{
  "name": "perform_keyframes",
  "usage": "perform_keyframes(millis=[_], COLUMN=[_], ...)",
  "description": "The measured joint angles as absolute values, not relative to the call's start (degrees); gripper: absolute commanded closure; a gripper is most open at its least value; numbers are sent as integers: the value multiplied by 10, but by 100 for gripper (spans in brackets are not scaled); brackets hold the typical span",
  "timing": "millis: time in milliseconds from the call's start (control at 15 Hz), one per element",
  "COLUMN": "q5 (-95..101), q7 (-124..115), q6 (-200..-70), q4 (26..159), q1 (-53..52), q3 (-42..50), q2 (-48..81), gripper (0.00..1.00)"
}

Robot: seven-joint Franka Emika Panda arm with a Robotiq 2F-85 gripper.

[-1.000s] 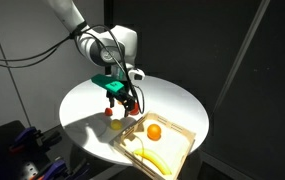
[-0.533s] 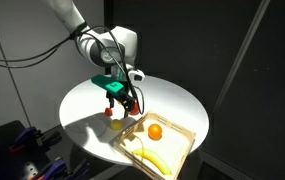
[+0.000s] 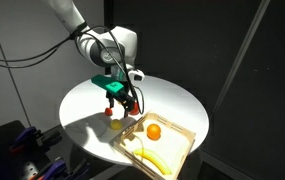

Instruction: Put the toy orange and lemon on the tray

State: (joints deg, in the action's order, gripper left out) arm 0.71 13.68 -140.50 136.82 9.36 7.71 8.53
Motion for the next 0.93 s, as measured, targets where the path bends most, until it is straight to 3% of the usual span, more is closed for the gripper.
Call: perform_keyframes(millis=[933], q5=[36], q7=[129], q6=[-1419], q4=[1360], q1=[61], q3=[64], q2=[85], gripper=[0])
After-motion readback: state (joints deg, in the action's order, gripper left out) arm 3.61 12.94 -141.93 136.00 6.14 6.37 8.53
